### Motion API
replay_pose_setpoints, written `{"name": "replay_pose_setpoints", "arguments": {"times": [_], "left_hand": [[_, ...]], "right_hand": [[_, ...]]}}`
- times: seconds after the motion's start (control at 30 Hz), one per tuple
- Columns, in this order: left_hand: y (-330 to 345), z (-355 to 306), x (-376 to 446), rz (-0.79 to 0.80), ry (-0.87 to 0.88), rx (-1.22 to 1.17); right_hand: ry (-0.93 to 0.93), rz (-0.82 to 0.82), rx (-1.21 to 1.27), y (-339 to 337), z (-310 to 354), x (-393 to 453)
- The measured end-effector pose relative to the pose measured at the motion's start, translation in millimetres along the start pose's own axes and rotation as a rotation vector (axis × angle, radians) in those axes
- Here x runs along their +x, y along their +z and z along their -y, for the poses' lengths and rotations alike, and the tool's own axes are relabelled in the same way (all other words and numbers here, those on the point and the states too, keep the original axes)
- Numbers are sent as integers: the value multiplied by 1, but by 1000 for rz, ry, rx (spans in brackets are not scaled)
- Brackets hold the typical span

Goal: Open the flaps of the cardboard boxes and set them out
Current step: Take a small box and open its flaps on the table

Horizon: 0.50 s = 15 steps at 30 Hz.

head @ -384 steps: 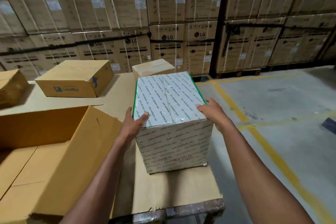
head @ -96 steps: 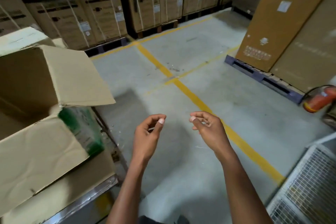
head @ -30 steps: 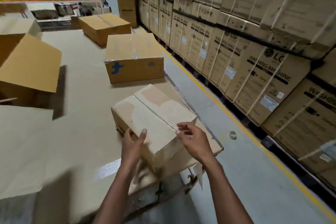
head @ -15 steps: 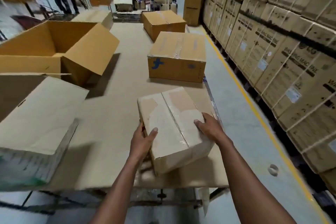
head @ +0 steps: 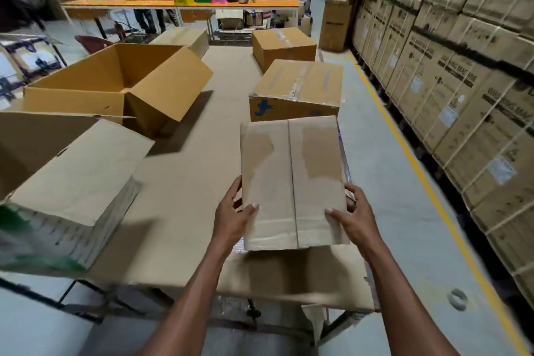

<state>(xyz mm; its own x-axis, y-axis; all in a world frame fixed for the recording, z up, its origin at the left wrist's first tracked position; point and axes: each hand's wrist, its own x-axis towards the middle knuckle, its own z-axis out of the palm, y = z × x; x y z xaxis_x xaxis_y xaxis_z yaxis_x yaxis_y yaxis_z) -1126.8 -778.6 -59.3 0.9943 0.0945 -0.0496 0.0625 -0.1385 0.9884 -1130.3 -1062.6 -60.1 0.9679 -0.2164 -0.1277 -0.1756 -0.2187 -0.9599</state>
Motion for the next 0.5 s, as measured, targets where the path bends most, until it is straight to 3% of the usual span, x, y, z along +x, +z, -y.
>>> {"name": "replay_pose_setpoints", "arguments": {"times": [0.17,0.37,0.5], "left_hand": [[26,3,0,-82,8,49],[29,19,-9,-36,-76,7],[24,-2,-9,60,-75,16]], "right_hand": [[46,-126,-17,1,-21,-12],[139,-68,5,1,-42,-22],[80,-88,50,-7,-15,-22]]}}
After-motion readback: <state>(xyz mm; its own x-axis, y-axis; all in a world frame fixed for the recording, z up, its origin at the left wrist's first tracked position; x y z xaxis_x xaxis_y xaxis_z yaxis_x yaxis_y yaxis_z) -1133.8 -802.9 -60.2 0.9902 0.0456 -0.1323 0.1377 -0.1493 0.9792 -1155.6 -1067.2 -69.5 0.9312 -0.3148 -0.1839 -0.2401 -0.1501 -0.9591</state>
